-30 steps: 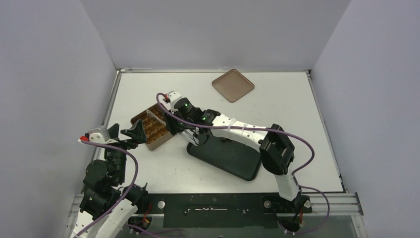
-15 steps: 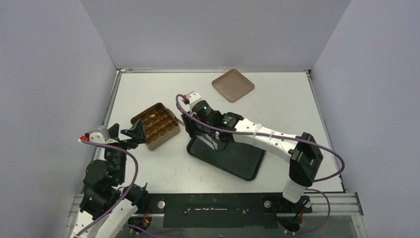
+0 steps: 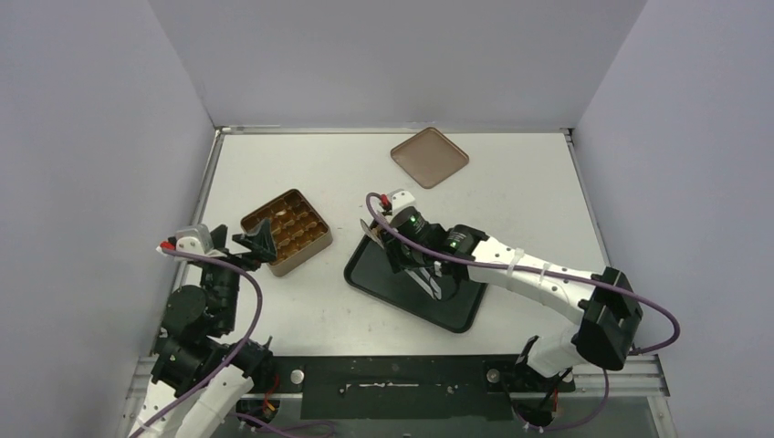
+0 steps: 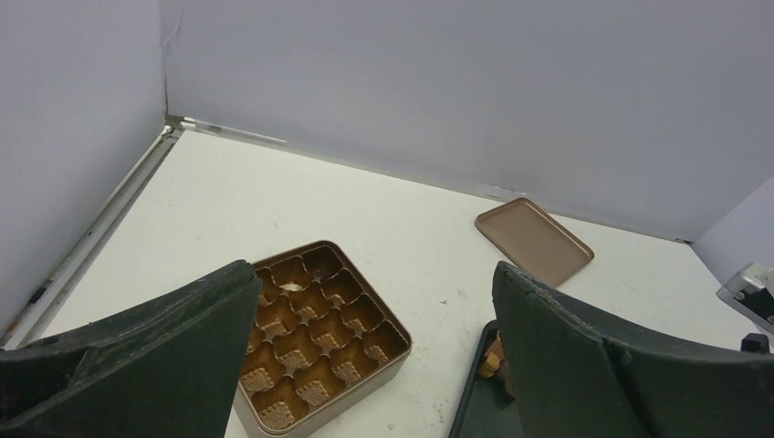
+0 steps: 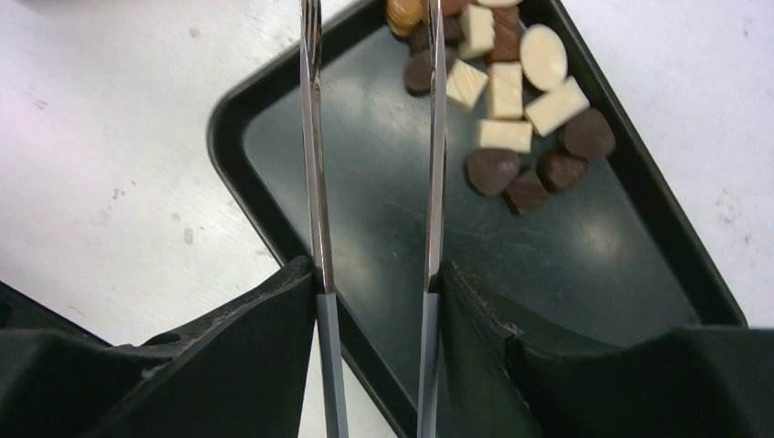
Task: Pack the chocolate
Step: Pick up the fake chocolate from the plate.
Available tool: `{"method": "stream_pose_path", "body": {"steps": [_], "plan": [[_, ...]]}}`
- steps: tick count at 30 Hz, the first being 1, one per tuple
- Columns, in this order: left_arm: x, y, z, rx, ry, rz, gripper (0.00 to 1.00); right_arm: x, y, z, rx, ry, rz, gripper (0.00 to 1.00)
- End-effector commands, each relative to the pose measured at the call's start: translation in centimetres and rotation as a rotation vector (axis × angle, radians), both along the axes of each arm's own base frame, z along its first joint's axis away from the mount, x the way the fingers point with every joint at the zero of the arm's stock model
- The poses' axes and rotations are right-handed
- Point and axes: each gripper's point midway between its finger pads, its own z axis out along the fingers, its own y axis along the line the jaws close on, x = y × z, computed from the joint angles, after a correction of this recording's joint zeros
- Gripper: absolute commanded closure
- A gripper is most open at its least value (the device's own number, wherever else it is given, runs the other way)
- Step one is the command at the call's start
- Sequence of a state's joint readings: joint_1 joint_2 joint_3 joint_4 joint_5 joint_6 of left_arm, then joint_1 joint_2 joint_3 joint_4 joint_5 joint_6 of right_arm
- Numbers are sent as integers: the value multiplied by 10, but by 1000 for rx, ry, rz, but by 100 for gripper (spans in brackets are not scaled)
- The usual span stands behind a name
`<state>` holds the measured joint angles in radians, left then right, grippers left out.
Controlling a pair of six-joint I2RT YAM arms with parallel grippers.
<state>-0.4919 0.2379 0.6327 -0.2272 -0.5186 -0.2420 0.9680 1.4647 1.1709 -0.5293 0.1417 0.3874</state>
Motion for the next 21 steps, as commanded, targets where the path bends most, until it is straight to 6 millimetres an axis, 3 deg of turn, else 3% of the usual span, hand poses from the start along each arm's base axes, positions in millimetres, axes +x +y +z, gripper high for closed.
{"method": "stream_pose_path", "body": {"steps": [1, 12, 21], "plan": [[5, -7, 5, 14, -10, -26, 3, -5, -29, 8, 1, -13, -93, 52], [10, -15, -1, 27, 17, -52, 3, -23, -85, -7, -87, 44, -194, 52], [10, -14, 0, 26, 14, -51, 3, -38, -95, -25, -103, 108, -192, 52]]}}
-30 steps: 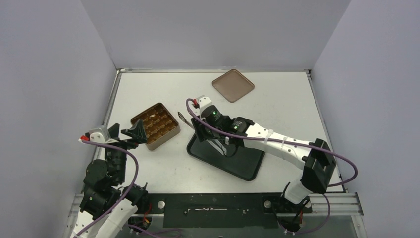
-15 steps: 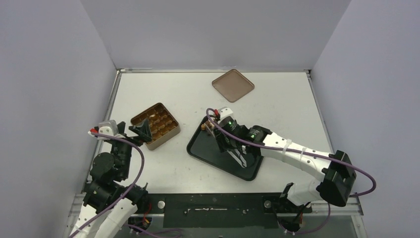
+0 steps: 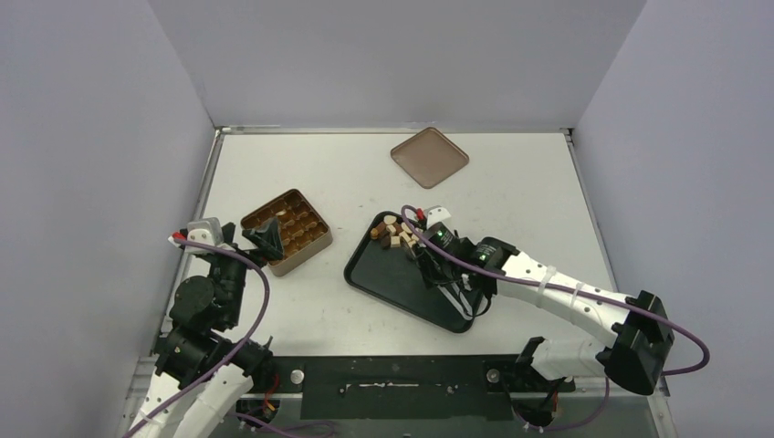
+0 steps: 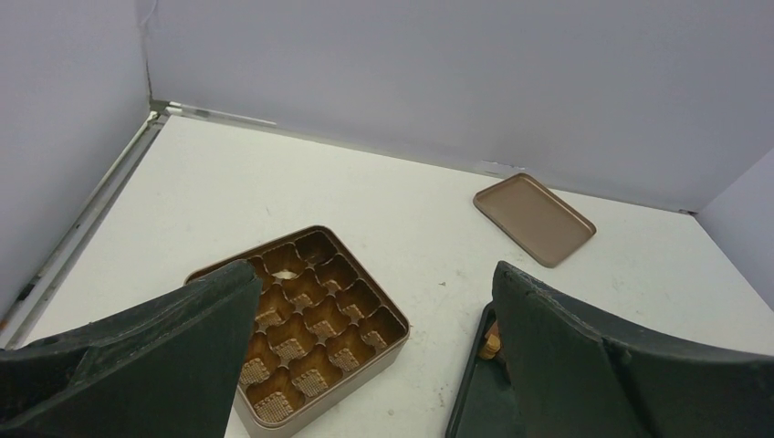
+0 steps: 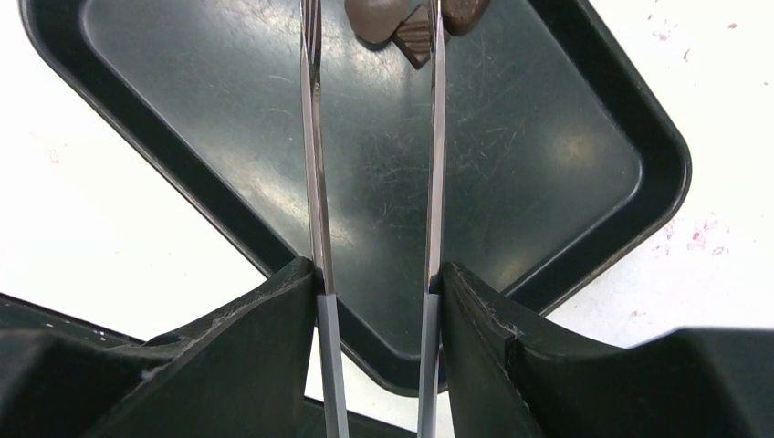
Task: Pack the chocolate
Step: Pick up the fake chocolate from the plate.
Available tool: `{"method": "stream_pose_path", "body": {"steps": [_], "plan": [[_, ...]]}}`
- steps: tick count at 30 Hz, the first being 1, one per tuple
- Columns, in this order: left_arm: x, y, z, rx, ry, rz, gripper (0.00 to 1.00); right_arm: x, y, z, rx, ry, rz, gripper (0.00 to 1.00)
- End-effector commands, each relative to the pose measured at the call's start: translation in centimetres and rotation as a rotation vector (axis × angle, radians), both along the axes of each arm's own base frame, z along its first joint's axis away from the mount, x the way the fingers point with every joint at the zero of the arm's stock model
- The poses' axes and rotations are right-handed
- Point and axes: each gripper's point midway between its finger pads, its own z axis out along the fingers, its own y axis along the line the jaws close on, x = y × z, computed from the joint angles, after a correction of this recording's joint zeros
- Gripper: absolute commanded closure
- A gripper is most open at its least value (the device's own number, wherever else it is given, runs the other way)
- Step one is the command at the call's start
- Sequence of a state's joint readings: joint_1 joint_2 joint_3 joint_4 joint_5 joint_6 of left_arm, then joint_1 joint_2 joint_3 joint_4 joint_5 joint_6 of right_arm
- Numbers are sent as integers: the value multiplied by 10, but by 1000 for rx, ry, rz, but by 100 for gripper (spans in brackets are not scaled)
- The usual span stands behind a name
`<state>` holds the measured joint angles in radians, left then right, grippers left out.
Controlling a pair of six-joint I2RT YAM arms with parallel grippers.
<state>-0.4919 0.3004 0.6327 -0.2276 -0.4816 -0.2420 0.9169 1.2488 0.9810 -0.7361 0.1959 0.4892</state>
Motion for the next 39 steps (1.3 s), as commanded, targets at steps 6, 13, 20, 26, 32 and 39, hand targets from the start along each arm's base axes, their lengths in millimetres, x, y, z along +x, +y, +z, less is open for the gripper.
{"method": "stream_pose_path", "body": {"steps": [6, 13, 20, 26, 32, 39], "plan": [[-2, -1, 11, -8, -42, -14, 3, -2, 0, -5, 20, 18, -21, 52], [-2, -2, 12, -12, -47, -17, 3, -1, 6, -17, 24, 43, -7, 52], [-3, 0, 13, -11, -51, -12, 3, 2, 8, -29, 0, 62, -1, 52], [-3, 0, 13, -11, -54, -13, 3, 7, 8, -33, -2, 68, -2, 52], [-3, 0, 14, -9, -55, -11, 3, 7, 16, -38, 11, 85, 23, 53], [-4, 1, 14, -10, -59, -9, 3, 3, 26, -36, 24, 88, 60, 53]]}}
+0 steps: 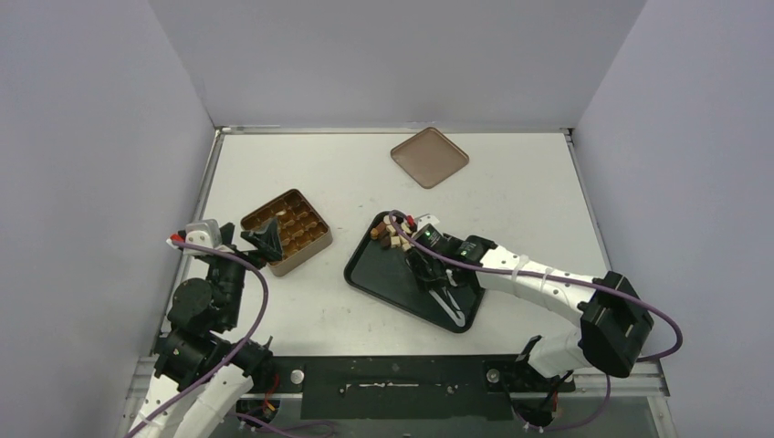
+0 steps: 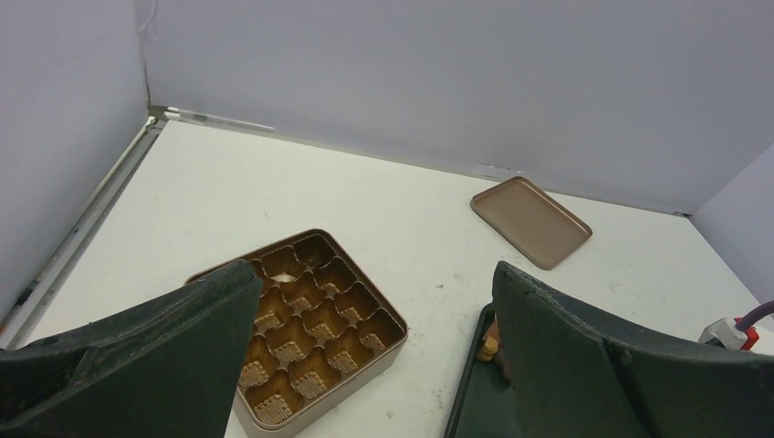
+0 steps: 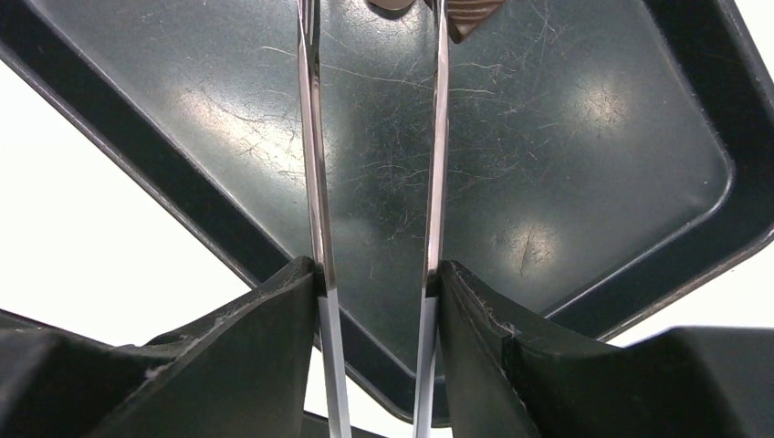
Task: Pack the chocolate
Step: Pick up the fake chocolate from the plate.
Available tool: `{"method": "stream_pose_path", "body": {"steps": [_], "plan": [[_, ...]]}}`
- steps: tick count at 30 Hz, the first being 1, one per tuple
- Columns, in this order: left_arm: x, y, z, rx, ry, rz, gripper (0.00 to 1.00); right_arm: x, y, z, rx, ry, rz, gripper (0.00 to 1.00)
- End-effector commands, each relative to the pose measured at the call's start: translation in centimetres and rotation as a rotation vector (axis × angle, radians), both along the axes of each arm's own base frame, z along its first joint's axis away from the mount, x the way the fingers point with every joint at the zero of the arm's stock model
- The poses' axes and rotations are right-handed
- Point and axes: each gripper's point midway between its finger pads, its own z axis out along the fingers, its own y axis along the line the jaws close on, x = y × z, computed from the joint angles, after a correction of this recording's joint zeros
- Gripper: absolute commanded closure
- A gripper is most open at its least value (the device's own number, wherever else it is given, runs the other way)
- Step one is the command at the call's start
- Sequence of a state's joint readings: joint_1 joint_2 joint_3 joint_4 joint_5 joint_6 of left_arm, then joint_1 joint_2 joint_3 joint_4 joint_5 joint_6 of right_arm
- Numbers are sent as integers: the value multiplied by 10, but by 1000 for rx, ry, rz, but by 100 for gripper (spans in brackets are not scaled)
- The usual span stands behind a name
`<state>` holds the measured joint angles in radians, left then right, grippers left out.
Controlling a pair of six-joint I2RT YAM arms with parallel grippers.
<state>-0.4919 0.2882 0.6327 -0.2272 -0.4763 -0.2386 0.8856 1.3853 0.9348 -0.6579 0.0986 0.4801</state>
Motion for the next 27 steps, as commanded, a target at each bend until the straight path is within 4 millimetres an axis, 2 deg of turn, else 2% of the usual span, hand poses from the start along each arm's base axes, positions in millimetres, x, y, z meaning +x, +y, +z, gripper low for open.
{"method": "stream_pose_path", "body": {"steps": [1, 15, 23, 27], "plan": [[-2, 1, 12, -8, -47, -3, 3, 5, 17, 12, 60, -39, 35, 53], [-2, 1, 12, -8, -48, -3, 3, 0, 21, 19, 83, -43, 60, 54], [-2, 1, 12, -9, -49, -2, 3, 3, 6, 20, 18, -57, 8, 55], [-2, 1, 12, -8, -47, 0, 3, 3, 9, 16, 20, -50, 20, 55]]}}
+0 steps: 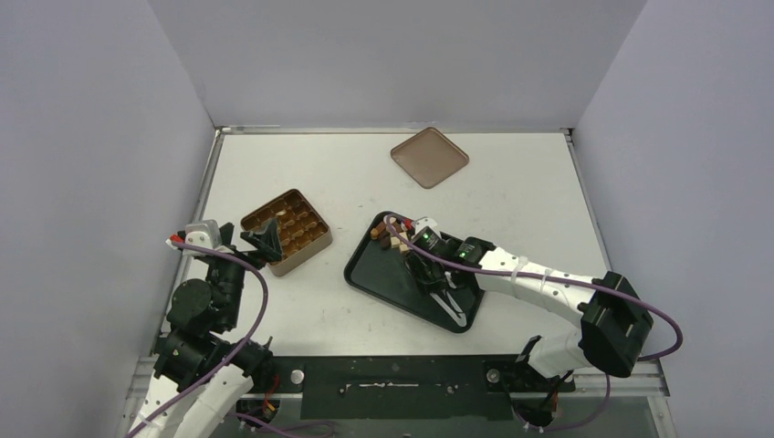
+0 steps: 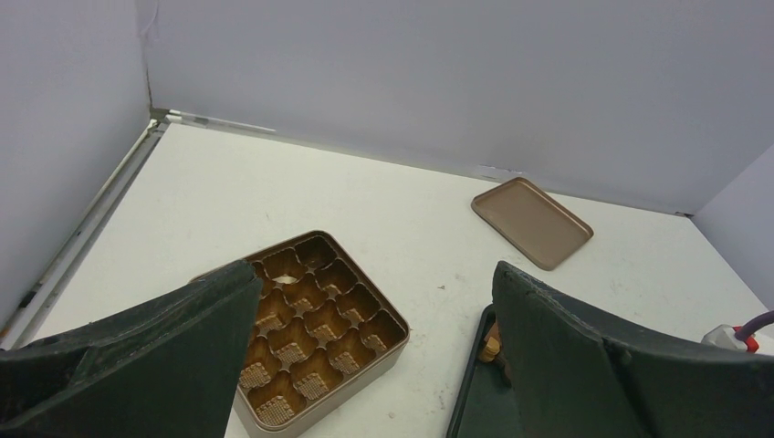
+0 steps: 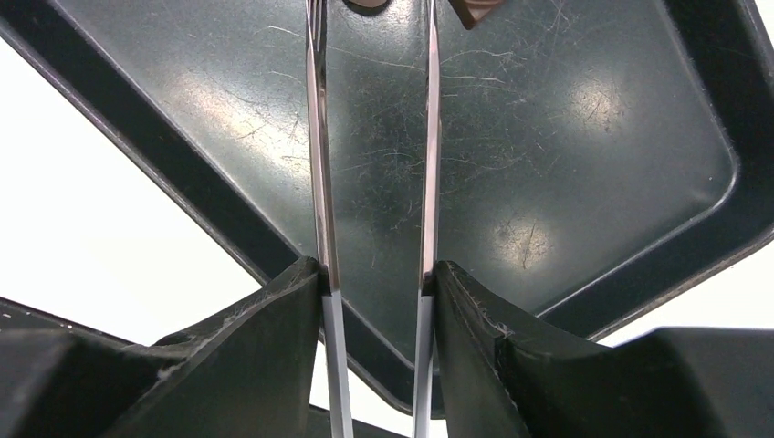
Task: Pack the chocolate
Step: Pick up the fake chocolate from the plate.
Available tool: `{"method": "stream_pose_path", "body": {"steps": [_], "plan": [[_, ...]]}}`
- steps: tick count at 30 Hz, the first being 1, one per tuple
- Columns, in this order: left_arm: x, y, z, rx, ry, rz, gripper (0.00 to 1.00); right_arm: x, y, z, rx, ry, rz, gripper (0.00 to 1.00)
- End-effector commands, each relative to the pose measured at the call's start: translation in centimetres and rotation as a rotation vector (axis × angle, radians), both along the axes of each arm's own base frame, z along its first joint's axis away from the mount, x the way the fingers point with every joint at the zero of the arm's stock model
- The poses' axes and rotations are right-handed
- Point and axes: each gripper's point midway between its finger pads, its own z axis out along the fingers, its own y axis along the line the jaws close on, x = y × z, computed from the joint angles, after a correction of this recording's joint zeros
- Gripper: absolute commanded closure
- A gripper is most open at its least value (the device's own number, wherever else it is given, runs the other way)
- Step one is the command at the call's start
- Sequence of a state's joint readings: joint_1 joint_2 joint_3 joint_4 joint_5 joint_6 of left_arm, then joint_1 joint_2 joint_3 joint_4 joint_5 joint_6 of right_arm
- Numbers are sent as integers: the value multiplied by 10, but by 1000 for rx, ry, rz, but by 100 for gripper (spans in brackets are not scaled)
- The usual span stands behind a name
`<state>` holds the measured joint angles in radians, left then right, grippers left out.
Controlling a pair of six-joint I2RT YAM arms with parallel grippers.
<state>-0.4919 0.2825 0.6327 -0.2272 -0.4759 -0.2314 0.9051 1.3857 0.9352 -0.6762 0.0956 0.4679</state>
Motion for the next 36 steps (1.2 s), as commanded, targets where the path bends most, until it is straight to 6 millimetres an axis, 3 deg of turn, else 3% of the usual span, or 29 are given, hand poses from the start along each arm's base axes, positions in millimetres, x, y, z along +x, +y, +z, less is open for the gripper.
{"method": "stream_pose_path", "body": {"steps": [1, 8, 16, 29, 36], "plan": [[-1, 0, 11, -13, -42, -1, 3, 10, 10, 16, 42, -58, -6, 55], [-1, 1, 11, -13, -42, -1, 3, 11, 17, 11, 54, -52, 9, 60], [-2, 1, 12, -13, -45, -1, 3, 13, 20, 18, 75, -67, 5, 77], [-3, 3, 12, -16, -48, 7, 3, 14, 24, 40, 122, -108, -5, 94], [-5, 8, 15, -24, -61, 24, 3, 20, 34, 58, 169, -146, 2, 95]]}}
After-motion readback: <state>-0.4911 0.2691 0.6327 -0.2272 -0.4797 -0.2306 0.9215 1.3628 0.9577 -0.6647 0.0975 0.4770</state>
